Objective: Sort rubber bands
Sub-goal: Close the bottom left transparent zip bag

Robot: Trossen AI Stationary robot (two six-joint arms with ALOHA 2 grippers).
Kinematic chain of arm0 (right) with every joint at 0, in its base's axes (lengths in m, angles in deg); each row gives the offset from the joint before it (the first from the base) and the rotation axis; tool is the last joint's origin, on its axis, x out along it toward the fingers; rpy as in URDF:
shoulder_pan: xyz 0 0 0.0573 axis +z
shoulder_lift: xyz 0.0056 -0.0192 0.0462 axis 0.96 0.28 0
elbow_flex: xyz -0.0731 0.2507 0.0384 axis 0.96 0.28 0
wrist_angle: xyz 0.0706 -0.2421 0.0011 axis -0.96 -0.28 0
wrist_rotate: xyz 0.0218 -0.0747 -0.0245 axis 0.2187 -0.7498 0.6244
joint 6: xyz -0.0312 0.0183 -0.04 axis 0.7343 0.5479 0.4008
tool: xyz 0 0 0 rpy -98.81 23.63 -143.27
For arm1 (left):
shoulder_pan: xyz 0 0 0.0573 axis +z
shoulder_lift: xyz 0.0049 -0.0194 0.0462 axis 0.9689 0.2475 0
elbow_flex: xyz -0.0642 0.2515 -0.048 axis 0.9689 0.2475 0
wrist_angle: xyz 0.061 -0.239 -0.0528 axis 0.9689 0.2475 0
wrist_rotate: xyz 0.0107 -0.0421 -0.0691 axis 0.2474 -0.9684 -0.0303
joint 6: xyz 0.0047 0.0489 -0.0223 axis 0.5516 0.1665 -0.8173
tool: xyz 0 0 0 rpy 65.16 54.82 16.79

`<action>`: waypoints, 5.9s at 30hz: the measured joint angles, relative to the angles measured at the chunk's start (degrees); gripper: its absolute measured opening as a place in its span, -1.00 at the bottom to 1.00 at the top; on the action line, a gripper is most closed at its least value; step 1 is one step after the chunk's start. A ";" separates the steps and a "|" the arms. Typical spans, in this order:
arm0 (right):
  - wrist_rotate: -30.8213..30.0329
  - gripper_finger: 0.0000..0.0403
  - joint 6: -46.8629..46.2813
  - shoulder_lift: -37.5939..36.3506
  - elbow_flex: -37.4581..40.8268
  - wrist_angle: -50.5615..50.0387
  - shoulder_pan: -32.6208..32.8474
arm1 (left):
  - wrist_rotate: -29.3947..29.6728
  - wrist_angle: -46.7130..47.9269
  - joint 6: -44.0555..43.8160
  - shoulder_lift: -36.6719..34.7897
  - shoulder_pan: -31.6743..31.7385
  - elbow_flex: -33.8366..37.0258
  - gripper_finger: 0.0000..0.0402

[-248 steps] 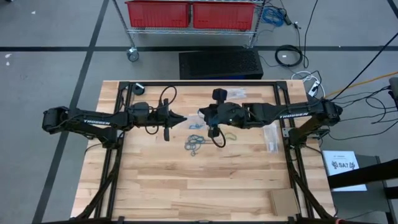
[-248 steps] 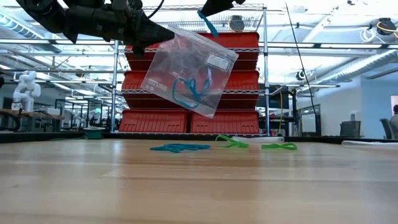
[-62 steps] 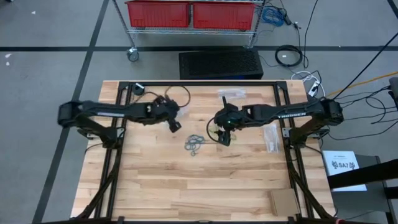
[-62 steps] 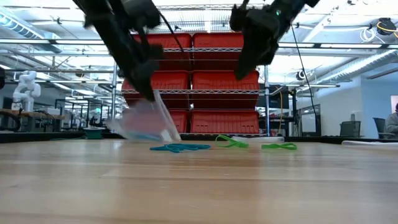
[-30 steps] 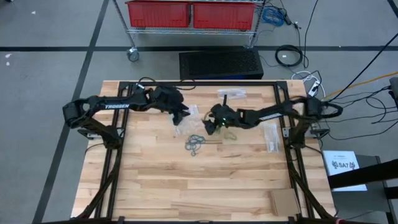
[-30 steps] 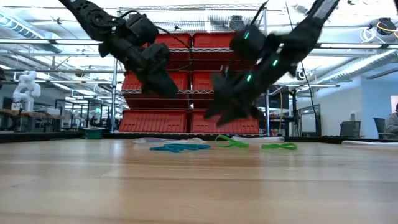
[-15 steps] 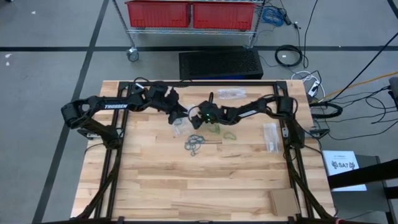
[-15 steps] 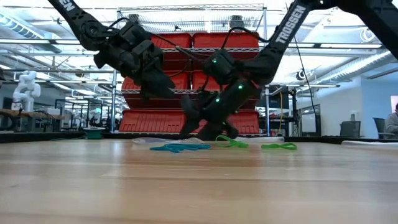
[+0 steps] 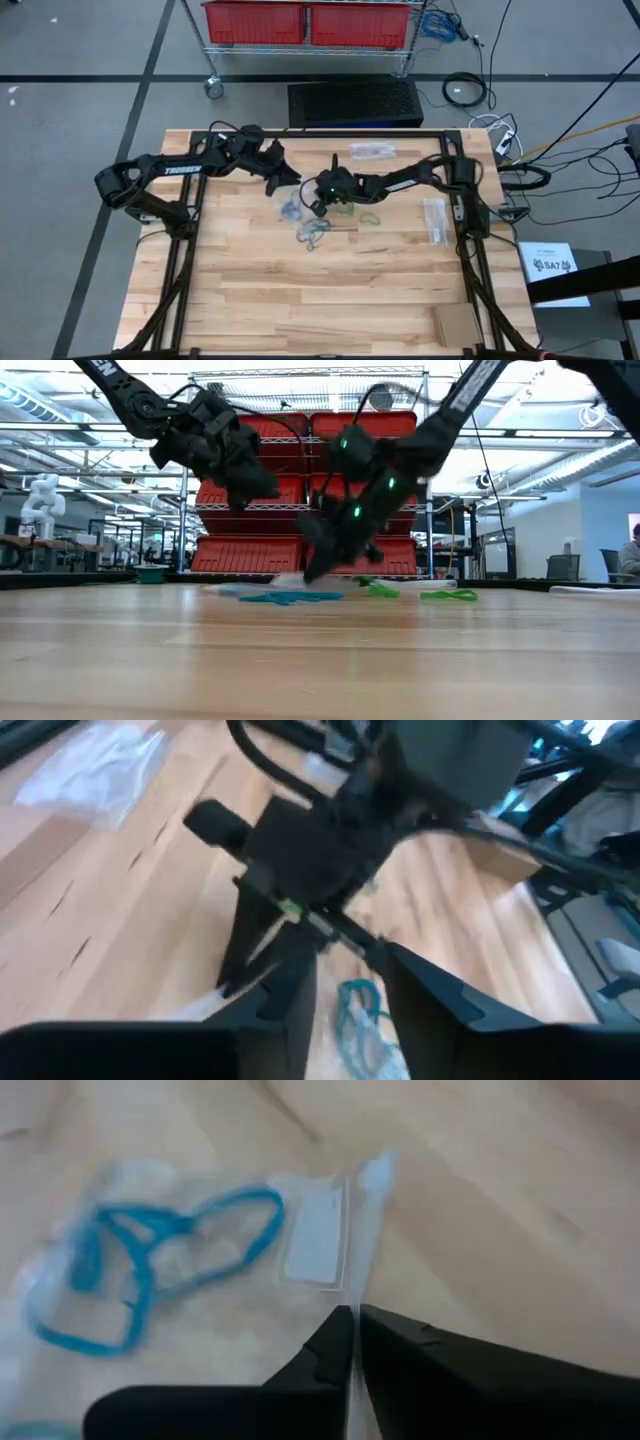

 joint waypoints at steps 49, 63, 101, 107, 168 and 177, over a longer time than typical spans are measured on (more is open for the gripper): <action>-9.02 -1.00 19.15 -33.93 -0.21 -24.24 13.09 | 3.10 -14.42 -4.74 -4.46 -9.28 -0.48 -0.09; -8.78 -1.00 19.88 -33.93 -0.23 -23.73 13.09 | 7.41 -15.28 -4.71 -4.39 -10.25 -0.48 -0.15; -3.28 -0.63 17.47 -33.74 -3.43 -21.28 13.04 | 6.33 -12.18 5.05 -4.18 -13.45 -1.84 -0.99; -1.00 -0.27 17.46 -33.12 -3.47 -19.07 13.09 | 7.75 -11.96 5.88 -4.15 -14.05 -1.84 -0.99; 0.00 -0.97 21.10 -31.24 -3.47 -22.88 9.36 | 9.37 -13.27 5.79 -5.87 -13.84 -1.84 -1.00; -0.45 -0.98 19.09 -32.70 -3.45 -29.82 9.31 | 10.25 -10.55 6.05 -8.03 -13.15 -1.84 -1.00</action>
